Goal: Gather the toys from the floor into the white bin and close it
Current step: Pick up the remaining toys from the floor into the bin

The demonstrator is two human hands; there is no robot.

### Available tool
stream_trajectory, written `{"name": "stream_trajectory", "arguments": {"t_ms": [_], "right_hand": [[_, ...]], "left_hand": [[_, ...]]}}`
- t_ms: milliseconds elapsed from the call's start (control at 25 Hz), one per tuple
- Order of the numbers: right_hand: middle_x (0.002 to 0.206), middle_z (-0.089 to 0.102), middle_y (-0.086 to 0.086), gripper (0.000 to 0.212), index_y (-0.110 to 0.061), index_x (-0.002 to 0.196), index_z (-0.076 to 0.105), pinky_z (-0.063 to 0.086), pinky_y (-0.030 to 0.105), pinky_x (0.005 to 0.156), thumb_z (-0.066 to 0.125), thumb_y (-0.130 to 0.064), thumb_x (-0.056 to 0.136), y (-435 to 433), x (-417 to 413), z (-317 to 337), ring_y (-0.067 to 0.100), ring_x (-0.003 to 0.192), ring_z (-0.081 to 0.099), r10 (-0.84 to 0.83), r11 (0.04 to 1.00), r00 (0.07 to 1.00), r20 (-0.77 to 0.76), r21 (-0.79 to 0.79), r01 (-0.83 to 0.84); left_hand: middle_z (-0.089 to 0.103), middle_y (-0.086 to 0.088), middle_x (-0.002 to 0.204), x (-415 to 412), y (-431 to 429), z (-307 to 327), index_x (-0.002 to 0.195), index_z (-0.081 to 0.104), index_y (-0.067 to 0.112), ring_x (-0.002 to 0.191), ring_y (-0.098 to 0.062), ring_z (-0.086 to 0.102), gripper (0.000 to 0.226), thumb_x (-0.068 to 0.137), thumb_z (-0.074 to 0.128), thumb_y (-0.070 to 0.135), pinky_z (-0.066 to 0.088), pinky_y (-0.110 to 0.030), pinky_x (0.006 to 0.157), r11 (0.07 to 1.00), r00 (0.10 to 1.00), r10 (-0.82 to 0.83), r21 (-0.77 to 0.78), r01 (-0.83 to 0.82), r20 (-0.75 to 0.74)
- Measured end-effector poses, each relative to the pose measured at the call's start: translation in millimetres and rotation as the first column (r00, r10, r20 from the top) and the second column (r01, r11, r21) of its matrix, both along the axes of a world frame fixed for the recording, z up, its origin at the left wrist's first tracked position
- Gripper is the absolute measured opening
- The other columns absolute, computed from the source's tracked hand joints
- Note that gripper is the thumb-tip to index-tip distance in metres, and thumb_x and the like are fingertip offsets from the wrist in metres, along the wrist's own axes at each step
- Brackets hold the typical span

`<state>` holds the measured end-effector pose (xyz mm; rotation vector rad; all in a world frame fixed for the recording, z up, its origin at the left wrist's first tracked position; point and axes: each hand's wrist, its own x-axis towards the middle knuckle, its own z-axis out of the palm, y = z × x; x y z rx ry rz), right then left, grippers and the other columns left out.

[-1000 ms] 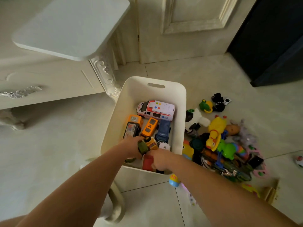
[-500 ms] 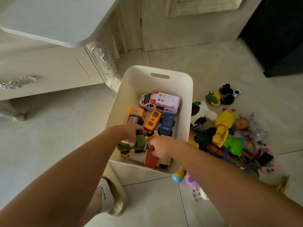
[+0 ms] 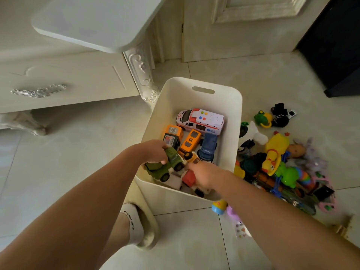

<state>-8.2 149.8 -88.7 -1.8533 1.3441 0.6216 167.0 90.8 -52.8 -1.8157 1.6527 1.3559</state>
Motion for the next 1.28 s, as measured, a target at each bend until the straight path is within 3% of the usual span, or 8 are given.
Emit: {"name": "stream_trajectory", "arguments": {"t_ms": [240, 360, 520, 600, 880, 1080, 1200, 1280], "right_hand": [[0.097, 0.061, 0.002, 0.025, -0.016, 0.113, 0.056, 0.05, 0.032, 0.079, 0.063, -0.025, 0.09, -38, -43, 78, 0.021, 0.094, 0.06, -0.4, 0.899, 0.887, 0.23, -0.088, 0.428], [0.107, 0.062, 0.006, 0.038, -0.016, 0.12, 0.054, 0.055, 0.045, 0.088, 0.067, -0.029, 0.087, -40, -54, 78, 0.024, 0.098, 0.063, -0.565, 0.768, 0.738, 0.368, -0.092, 0.634], [0.108, 0.063, 0.005, 0.043, -0.018, 0.122, 0.051, 0.055, 0.046, 0.088, 0.069, -0.031, 0.085, -35, -52, 62, 0.023, 0.095, 0.065, -0.584, 0.759, 0.721, 0.373, -0.065, 0.648], [0.105, 0.064, 0.005, 0.042, -0.019, 0.121, 0.05, 0.054, 0.046, 0.089, 0.069, -0.032, 0.085, -34, -51, 57, 0.023, 0.095, 0.065, -0.58, 0.766, 0.725, 0.372, -0.053, 0.641], [0.11, 0.061, 0.004, 0.046, -0.019, 0.123, 0.049, 0.055, 0.045, 0.089, 0.069, -0.032, 0.084, -35, -58, 51, 0.023, 0.098, 0.064, -0.619, 0.744, 0.699, 0.359, -0.017, 0.668], [0.114, 0.06, 0.003, 0.042, -0.018, 0.125, 0.049, 0.058, 0.041, 0.086, 0.067, -0.029, 0.088, -34, -62, 52, 0.02, 0.099, 0.064, -0.661, 0.698, 0.635, 0.399, 0.016, 0.716], [0.114, 0.061, 0.003, 0.041, -0.017, 0.124, 0.05, 0.058, 0.041, 0.086, 0.067, -0.028, 0.088, -32, -63, 54, 0.019, 0.099, 0.064, -0.673, 0.679, 0.607, 0.423, 0.028, 0.733], [0.112, 0.062, 0.004, 0.035, -0.018, 0.117, 0.052, 0.058, 0.042, 0.086, 0.067, -0.028, 0.088, -32, -65, 55, 0.021, 0.099, 0.064, -0.69, 0.648, 0.552, 0.468, 0.06, 0.759]], "left_hand": [[0.056, -0.02, 0.129, -21, 8, -7, 0.129, 0.047, 0.006, 0.112, -0.04, 0.06, 0.053, 0.081, 0.07, 0.007, 0.056, -0.055, 0.083, 0.956, 0.968, 0.234, 0.2, -0.214, -0.087], [0.062, -0.017, 0.122, -51, 32, -22, 0.126, 0.048, 0.007, 0.099, -0.036, 0.069, 0.057, 0.079, 0.077, 0.021, 0.06, -0.049, 0.078, 0.931, 0.952, 0.253, 0.31, -0.192, -0.171], [0.063, -0.016, 0.121, -80, 58, -38, 0.128, 0.051, 0.005, 0.105, -0.032, 0.066, 0.045, 0.096, 0.054, 0.036, 0.054, -0.04, 0.093, 0.975, 0.972, 0.194, 0.137, -0.176, -0.13], [0.063, -0.016, 0.124, -80, 54, -37, 0.129, 0.052, 0.007, 0.108, -0.032, 0.064, 0.043, 0.095, 0.055, 0.035, 0.053, -0.042, 0.094, 0.945, 0.947, 0.294, 0.187, -0.269, -0.126], [0.063, -0.01, 0.101, -76, 38, -37, 0.117, 0.055, 0.007, 0.096, -0.028, 0.067, 0.047, 0.083, 0.072, 0.034, 0.058, -0.039, 0.082, 0.992, 0.994, 0.109, 0.07, -0.109, 0.009], [0.067, -0.013, 0.1, -69, 38, -44, 0.113, 0.048, 0.0, 0.078, -0.027, 0.07, 0.06, 0.083, 0.067, 0.048, 0.058, -0.035, 0.053, 0.95, 0.955, 0.295, 0.109, -0.293, -0.008], [0.062, -0.007, 0.08, -71, 32, -44, 0.091, 0.055, 0.007, 0.068, -0.021, 0.066, 0.033, 0.086, 0.065, 0.038, 0.06, -0.032, 0.063, 0.989, 0.993, 0.107, -0.108, -0.102, 0.046], [0.062, -0.001, 0.078, -70, 23, -34, 0.092, 0.061, 0.015, 0.076, -0.019, 0.066, 0.023, 0.081, 0.068, 0.034, 0.059, -0.033, 0.074, 0.977, 0.996, -0.058, -0.2, 0.071, 0.069]]}}
